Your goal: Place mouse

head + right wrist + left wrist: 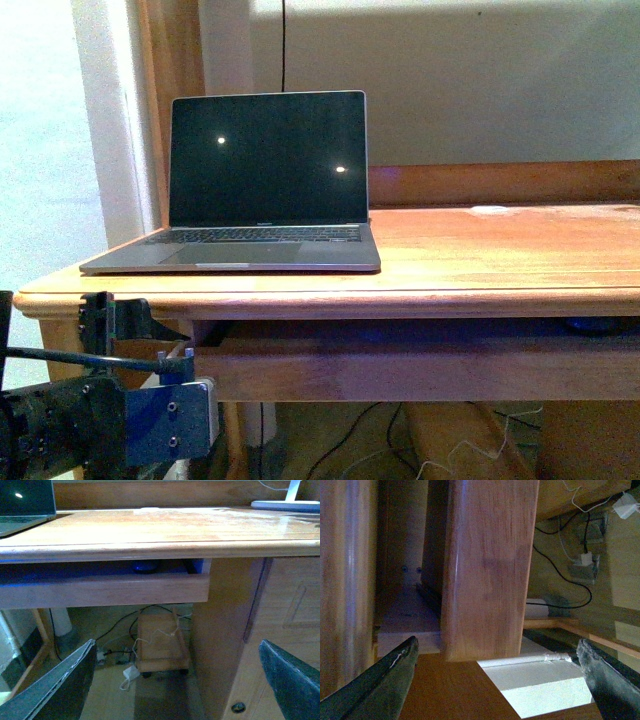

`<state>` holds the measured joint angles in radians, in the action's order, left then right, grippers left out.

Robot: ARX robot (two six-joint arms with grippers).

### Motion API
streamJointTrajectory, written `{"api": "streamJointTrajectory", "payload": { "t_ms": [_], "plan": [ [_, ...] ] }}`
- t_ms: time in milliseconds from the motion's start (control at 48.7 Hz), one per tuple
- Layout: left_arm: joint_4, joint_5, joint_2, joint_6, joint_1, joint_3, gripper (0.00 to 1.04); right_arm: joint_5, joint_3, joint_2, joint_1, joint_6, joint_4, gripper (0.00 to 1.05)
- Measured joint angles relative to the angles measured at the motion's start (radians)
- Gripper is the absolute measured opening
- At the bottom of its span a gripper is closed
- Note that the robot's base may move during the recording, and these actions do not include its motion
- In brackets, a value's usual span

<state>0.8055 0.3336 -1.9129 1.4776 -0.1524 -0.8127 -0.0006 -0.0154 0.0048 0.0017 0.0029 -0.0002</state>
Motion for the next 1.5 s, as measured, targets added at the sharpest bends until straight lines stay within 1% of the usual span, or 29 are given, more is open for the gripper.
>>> {"api": "streamJointTrajectory", "payload": {
  "t_ms": [287,616,760,842,985,1088,1293,1355,1499],
  "plan": [
    [0.000,0.000,-0.116,0.009,-0.033,-0.108,0.97,0.000,0.000,0.000,0.000,0.000,0.000,0.97],
    [-0.016,-0.012,-0.170,0.010,-0.058,-0.161,0.97,0.000,0.000,0.000,0.000,0.000,0.000,0.97],
    [-0.081,-0.040,-0.165,-0.006,-0.076,-0.179,0.97,0.000,0.000,0.000,0.000,0.000,0.000,0.97],
    [-0.187,-0.076,-0.132,-0.066,-0.096,-0.193,0.97,0.000,0.000,0.000,0.000,0.000,0.000,0.97],
    [-0.308,-0.122,-0.077,-0.144,-0.124,-0.195,0.97,0.000,0.000,0.000,0.000,0.000,0.000,0.97],
    [-0.390,-0.120,-0.034,-0.211,-0.157,-0.182,0.97,0.000,0.000,0.000,0.000,0.000,0.000,0.97],
    [-0.462,-0.112,0.056,-0.343,-0.226,-0.107,0.97,0.000,0.000,0.000,0.000,0.000,0.000,0.97],
    [-0.474,-0.093,0.092,-0.392,-0.249,-0.072,0.97,0.000,0.000,0.000,0.000,0.000,0.000,0.97],
    [-0.504,-0.074,0.192,-0.523,-0.328,0.014,0.97,0.000,0.000,0.000,0.000,0.000,0.000,0.97]
  ]
}}
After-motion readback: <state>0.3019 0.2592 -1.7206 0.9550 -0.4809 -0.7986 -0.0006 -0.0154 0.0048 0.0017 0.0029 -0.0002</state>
